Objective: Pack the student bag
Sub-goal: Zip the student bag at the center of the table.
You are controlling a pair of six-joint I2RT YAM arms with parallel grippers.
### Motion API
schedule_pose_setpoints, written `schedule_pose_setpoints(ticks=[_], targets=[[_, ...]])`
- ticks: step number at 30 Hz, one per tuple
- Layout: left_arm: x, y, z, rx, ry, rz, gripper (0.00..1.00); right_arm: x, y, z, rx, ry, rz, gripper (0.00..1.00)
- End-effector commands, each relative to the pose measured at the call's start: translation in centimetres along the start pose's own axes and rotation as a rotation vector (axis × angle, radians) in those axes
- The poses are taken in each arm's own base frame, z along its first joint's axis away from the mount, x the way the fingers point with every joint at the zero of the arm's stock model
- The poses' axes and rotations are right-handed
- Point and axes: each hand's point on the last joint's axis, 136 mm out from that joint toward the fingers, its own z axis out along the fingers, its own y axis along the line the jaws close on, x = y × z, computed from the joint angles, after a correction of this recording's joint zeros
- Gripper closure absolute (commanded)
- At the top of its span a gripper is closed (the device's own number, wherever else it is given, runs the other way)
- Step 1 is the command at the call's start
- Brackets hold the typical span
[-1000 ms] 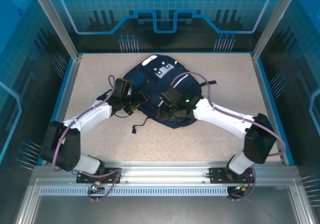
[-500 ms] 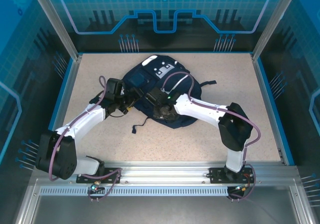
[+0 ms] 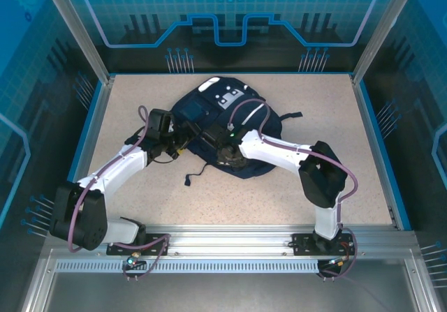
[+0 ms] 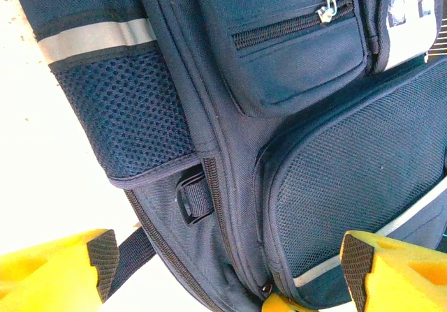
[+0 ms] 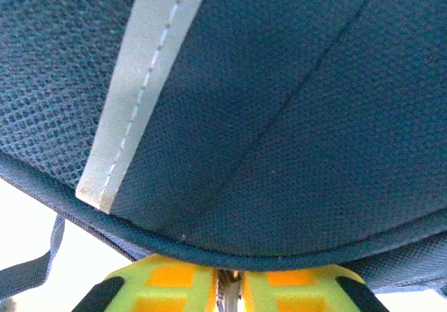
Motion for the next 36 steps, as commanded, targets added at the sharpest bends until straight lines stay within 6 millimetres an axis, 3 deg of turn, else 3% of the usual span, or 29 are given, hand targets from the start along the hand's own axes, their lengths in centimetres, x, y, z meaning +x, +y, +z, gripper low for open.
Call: schedule_pose_setpoints(ticks=[1,4,8,10,14,21,25,32,36], targets=[[0.2,0.0,-0.2,0.026,0.013,-0.025,0.15,-0.6,-0.1,0.1,0.041,-0.03,-0.059,0.79],[0.4,-0.1,-0.2,0.033,0.021,-0.03,0.14,-0.9,0.4,0.3,0.032,-0.028,-0.089,0.79],[0.7,-0.4,-0.2,0.053,0.041,-0.037,0.14,-1.3,0.6,-0.1,0.025,-0.046,-0.117,0.94],[1.0,-0.7,-0.1,0.075,0.057,-0.048,0.14,-1.5,0.6,-0.7,0.013,-0.06,-0.15,1.0],[1.8,-2.0,0.3,0.159,0.109,-0.077,0.16,-2.4,2.3,-3.1,-0.08,-0.112,-0.292,1.0],[3.0,-5.3,1.6,0.326,0.197,-0.106,0.37,-2.0,4.7,-6.1,-0.277,-0.095,-0.463,1.0],[3.6,-6.1,2.7,0.339,0.22,-0.1,0.5,-2.0,5.2,-6.9,-0.321,-0.085,-0.479,1.0],[3.9,-5.1,4.5,0.292,0.221,-0.13,0.69,-1.9,5.4,-7.3,-0.342,-0.075,-0.496,1.0],[3.6,-3.1,5.0,0.204,0.181,-0.132,0.85,-2.1,3.9,-7.1,-0.27,-0.082,-0.513,1.0]])
